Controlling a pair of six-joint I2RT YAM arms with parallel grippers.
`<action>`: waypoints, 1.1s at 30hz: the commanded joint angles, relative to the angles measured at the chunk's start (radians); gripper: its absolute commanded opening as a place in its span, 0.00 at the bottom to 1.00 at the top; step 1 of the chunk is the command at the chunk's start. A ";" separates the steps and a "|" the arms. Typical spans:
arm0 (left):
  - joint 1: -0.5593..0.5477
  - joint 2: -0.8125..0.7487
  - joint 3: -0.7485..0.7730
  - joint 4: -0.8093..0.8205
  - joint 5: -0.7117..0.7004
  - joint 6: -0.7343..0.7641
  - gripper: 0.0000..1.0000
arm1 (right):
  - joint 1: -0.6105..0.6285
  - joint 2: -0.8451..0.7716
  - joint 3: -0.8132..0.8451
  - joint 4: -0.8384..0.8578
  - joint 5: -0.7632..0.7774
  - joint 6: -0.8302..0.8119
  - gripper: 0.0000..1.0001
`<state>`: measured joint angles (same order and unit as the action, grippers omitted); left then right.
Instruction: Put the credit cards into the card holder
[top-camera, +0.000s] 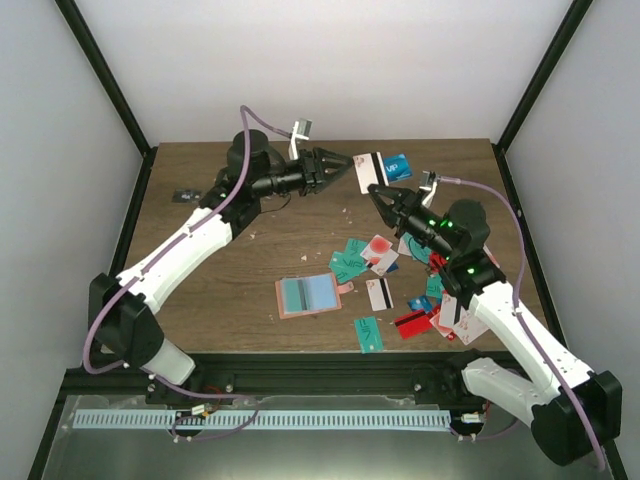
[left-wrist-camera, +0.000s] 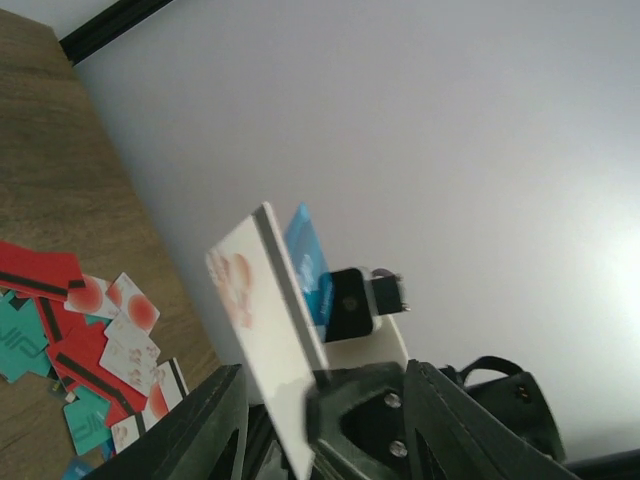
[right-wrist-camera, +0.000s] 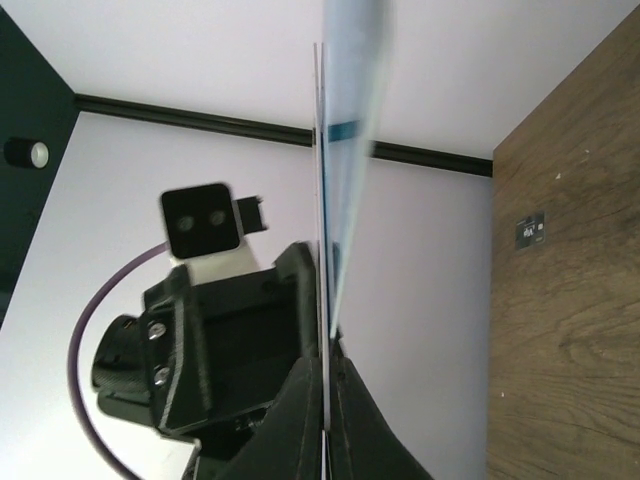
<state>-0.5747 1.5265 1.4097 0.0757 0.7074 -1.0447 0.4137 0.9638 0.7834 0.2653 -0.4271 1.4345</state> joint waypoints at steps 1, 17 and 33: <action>0.003 0.050 0.020 0.070 0.023 -0.035 0.45 | -0.004 0.005 0.048 0.078 -0.031 0.017 0.01; 0.001 0.116 0.049 0.111 0.043 -0.058 0.04 | -0.004 0.023 0.028 0.098 -0.072 0.017 0.01; 0.001 0.131 0.042 -0.159 0.042 0.148 0.04 | -0.036 -0.216 -0.120 -0.549 0.072 0.021 0.90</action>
<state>-0.5747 1.6527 1.4384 0.0105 0.7429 -0.9920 0.3977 0.8047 0.7517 -0.1295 -0.3870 1.4155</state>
